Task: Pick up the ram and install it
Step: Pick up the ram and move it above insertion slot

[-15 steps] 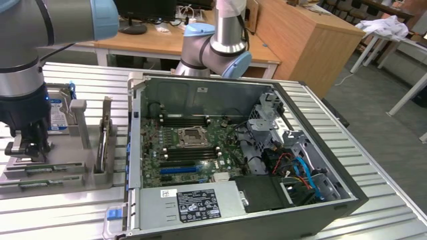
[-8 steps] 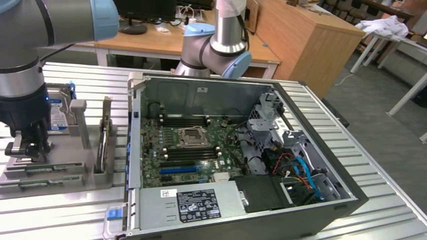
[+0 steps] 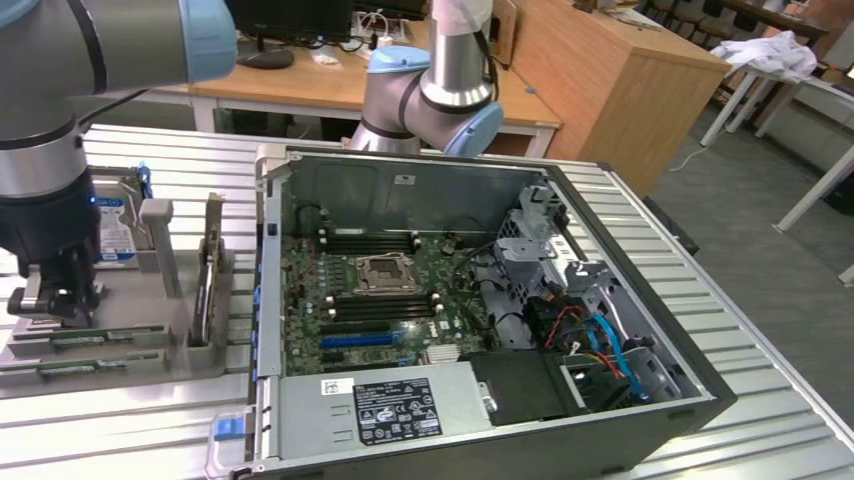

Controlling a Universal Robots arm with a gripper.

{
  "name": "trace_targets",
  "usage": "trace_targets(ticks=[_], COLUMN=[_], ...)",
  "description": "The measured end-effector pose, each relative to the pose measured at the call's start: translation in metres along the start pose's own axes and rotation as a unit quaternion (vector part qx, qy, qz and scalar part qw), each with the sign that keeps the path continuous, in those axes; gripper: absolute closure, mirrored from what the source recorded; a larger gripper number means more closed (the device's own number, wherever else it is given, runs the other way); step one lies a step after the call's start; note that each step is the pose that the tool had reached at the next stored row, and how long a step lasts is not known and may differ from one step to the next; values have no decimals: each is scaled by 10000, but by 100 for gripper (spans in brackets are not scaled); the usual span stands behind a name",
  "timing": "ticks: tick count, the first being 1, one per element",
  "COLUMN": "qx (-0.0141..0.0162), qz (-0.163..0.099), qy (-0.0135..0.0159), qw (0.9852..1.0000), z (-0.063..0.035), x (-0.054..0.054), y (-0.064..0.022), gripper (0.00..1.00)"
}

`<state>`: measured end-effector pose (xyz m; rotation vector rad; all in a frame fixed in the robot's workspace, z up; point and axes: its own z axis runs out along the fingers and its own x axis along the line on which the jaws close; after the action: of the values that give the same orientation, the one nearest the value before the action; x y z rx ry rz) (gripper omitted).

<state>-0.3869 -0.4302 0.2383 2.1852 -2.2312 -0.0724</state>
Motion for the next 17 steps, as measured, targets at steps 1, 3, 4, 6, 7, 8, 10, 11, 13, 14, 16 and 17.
trace_targets(ticks=[1,3,4,6,7,8,10,11,13,14,16,17], qx=[0,0,0,0,0,0,0,0,0,0,0,0], qz=[0,0,0,0,0,0,0,0,0,0,0,0], qy=[0,0,0,0,0,0,0,0,-1,0,0,0], qw=[10000,10000,10000,10000,10000,10000,10000,10000,10000,10000,10000,10000], z=[0,0,-1,-2,-1,-2,-2,-3,-3,-3,-4,-4], x=[13,41,56,89,106,122,152,166,193,206,230,241], y=[1,4,5,6,7,7,8,8,9,9,10,10], gripper=[70,70,70,70,70,70,70,70,70,70,70,70])
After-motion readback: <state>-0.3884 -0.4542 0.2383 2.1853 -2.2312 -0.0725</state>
